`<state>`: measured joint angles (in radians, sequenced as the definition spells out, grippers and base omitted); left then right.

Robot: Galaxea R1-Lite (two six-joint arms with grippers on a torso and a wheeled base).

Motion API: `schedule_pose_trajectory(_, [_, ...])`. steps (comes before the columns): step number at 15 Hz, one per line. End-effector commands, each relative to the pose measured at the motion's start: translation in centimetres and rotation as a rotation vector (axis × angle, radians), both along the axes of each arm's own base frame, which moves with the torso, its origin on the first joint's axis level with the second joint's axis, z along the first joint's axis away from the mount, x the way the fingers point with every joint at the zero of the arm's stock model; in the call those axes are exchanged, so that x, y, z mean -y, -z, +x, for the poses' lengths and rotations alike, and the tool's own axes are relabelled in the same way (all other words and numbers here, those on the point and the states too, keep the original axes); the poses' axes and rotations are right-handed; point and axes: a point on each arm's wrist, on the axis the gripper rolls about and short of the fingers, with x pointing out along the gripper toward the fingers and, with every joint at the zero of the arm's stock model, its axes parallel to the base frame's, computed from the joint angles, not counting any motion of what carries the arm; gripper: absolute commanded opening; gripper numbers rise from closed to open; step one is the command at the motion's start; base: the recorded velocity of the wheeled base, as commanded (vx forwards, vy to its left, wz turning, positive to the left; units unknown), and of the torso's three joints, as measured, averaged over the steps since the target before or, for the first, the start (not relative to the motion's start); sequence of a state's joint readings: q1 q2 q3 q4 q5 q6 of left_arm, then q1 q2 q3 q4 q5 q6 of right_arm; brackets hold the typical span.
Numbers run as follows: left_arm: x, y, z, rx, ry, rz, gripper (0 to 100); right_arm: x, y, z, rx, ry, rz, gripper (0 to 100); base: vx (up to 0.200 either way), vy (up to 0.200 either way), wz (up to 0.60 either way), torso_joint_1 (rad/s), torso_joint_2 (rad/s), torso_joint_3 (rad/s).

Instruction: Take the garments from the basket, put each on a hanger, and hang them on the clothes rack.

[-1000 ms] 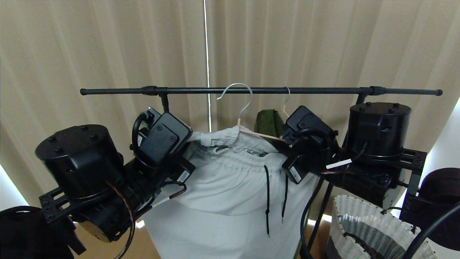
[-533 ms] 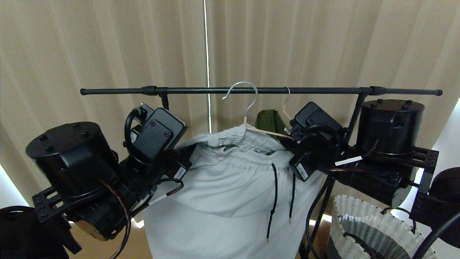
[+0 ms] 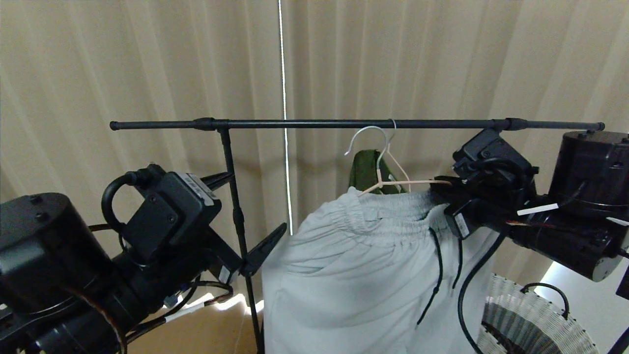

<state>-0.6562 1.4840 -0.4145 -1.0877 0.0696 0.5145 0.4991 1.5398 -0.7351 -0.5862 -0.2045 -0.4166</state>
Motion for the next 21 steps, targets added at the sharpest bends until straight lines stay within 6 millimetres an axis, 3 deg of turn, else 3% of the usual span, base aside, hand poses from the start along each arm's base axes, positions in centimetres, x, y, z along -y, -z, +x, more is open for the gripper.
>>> schedule_pose_trajectory(1, [-1.0, 1.4, -1.0, -0.050, -0.002, 0.018, 100, 1.0, -1.5, -1.0, 0.053, 0.013, 0.030, 0, 0.000, 0.000, 0.00, 0.000, 0.00, 0.000])
schedule_pose_trajectory(8, [-2.2, 6.1, -2.4, -0.246, -0.008, 0.102, 100, 1.7, -3.6, -2.6, 0.111, 0.006, 0.117, 0, 0.000, 0.000, 0.00, 0.000, 0.00, 0.000])
schedule_pose_trajectory(17, [-1.6, 6.3, -2.9, -0.309, 0.080, 0.035, 100, 1.1, -4.8, -3.0, 0.132, -0.023, 0.200, 0, 0.000, 0.000, 0.00, 0.000, 0.00, 0.000])
schedule_pose_trajectory(18, [-1.6, 6.2, -2.9, -0.307, 0.079, 0.033, 0, 1.0, -5.1, -2.9, 0.138, -0.023, 0.204, 0, 0.000, 0.000, 0.00, 0.000, 0.00, 0.000])
schedule_pose_trajectory(21, [-1.6, 6.1, -2.7, -0.300, 0.073, 0.033, 0, 1.0, -5.6, -2.8, 0.154, -0.021, 0.210, 0, 0.000, 0.000, 0.00, 0.000, 0.00, 0.000])
